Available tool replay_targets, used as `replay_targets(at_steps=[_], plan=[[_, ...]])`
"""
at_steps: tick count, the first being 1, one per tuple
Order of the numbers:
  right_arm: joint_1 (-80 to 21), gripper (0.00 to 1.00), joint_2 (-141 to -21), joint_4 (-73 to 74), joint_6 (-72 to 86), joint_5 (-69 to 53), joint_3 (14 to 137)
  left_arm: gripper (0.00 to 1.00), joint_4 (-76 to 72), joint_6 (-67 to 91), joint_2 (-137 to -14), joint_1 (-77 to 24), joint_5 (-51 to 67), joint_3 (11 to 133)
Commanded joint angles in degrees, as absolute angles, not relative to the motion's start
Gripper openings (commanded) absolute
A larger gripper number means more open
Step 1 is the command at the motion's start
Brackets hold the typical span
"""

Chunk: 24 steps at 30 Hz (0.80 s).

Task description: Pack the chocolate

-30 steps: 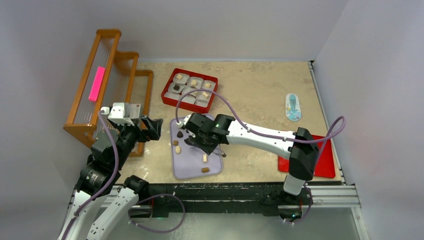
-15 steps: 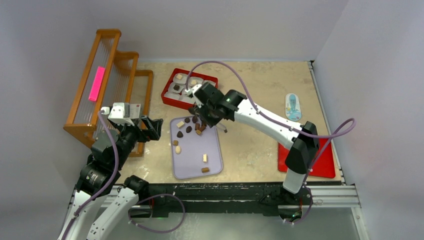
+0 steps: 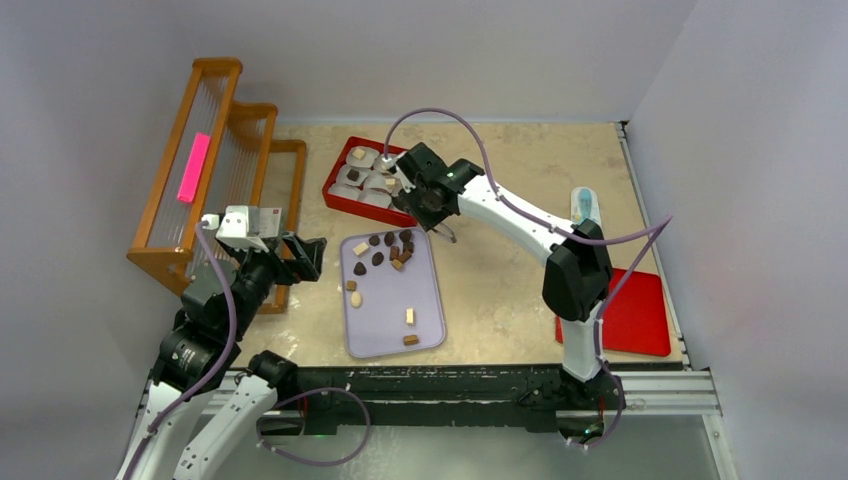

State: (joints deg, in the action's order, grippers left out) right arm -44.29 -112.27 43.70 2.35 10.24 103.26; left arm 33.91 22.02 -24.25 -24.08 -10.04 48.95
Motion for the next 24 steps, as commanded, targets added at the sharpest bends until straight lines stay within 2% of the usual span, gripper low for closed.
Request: replay_targets(at_steps=[1,24], plan=[[-42.5,0.24,-113.0,41.0,1.5,9.4,106.5,1.00,31.7,22.5,-24.0,-24.3,-9.3,49.0],[-41.8,0.39,-113.2,40.2,1.3,7.8,105.9,1.00,31.6,22.5,-24.2,-24.3,-9.8,48.9]])
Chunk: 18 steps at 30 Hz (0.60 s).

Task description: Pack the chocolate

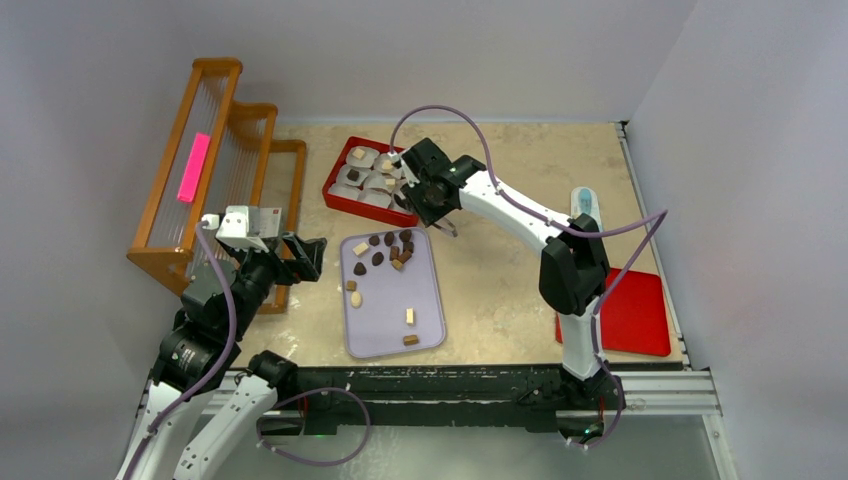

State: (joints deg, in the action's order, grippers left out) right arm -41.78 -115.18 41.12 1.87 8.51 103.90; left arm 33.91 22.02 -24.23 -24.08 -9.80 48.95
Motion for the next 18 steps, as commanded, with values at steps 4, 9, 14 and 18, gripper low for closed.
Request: replay_targets(at_steps=[4,9,14,18], plan=[[-41.9,0.40,-112.4,39.6,1.6,7.9,105.4,1.00,31.6,22.5,-24.4,-24.3,-9.8,48.9],[-41.9,0.41,-111.2,40.0,1.9,7.6,105.5,1.00,31.6,22.5,-24.6,-24.3,-9.8,48.9],[-41.9,0.40,-108.5,39.8,2.2,8.7,104.9,1.00,31.6,22.5,-24.8,-24.3,-9.8,48.9],[-41.9,0.40,-104.2,39.2,2.2,7.6,101.4,1.00,31.7,22.5,-24.9,-24.3,-9.8,48.9]])
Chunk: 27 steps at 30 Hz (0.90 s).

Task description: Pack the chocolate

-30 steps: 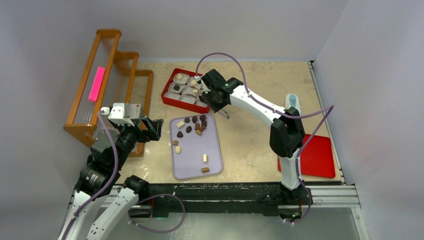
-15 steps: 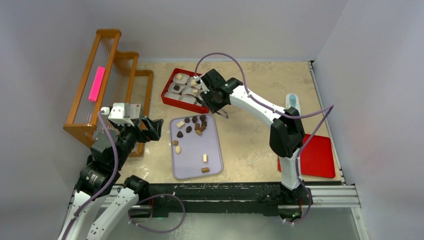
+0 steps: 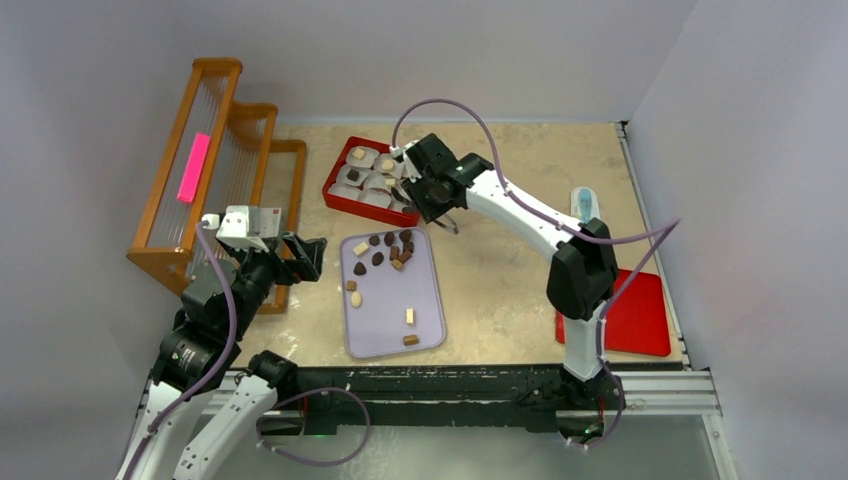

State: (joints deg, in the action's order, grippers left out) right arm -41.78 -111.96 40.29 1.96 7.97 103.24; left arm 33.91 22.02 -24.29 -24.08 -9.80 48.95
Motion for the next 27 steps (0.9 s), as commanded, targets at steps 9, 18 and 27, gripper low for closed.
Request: replay_targets(at_steps=[9,18,27], plan=[[-42.7,0.38,-95.0,40.2,7.0,4.1,92.0,1.00,31.9,22.5,-25.1,-24.3,-10.5,48.9],[-51.8,0.40,-86.4,41.5,12.3,7.9,81.3,1.00,31.6,22.4,-25.0,-24.3,-9.6,48.8],[-60.7,0.40,-88.4,48.4,21.8,12.2,78.8,1.00,31.5,22.3,-26.0,-24.3,-7.4,48.8]])
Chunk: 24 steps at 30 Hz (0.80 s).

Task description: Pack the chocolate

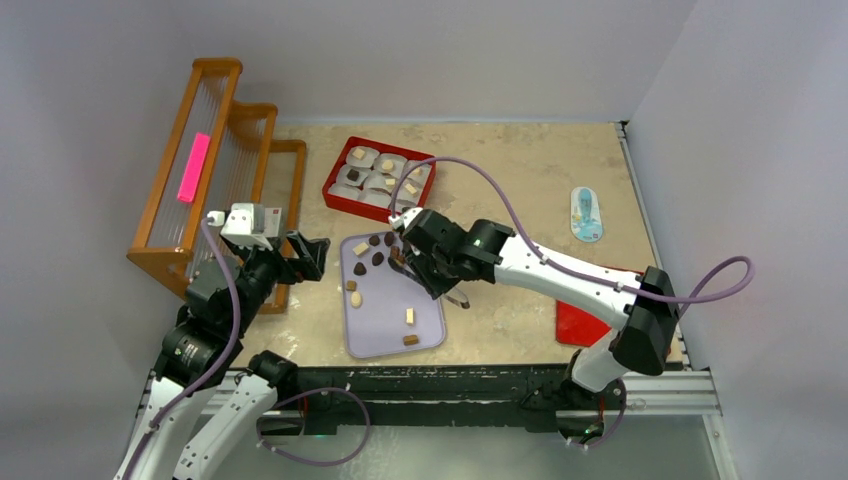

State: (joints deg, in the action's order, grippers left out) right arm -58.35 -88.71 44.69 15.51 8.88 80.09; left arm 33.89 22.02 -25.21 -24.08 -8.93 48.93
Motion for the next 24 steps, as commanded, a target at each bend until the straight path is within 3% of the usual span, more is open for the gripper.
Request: replay_targets(at_steps=[1,24], plan=[[-61.4,0.40,-88.4,48.8,22.9,12.2,78.3,1.00,31.5,22.3,-26.0,-24.3,-7.3,48.7],[-67.0,0.44,-88.8,52.8,27.3,7.0,75.8,1.00,31.9,22.3,-25.5,-24.3,-9.1,48.9]])
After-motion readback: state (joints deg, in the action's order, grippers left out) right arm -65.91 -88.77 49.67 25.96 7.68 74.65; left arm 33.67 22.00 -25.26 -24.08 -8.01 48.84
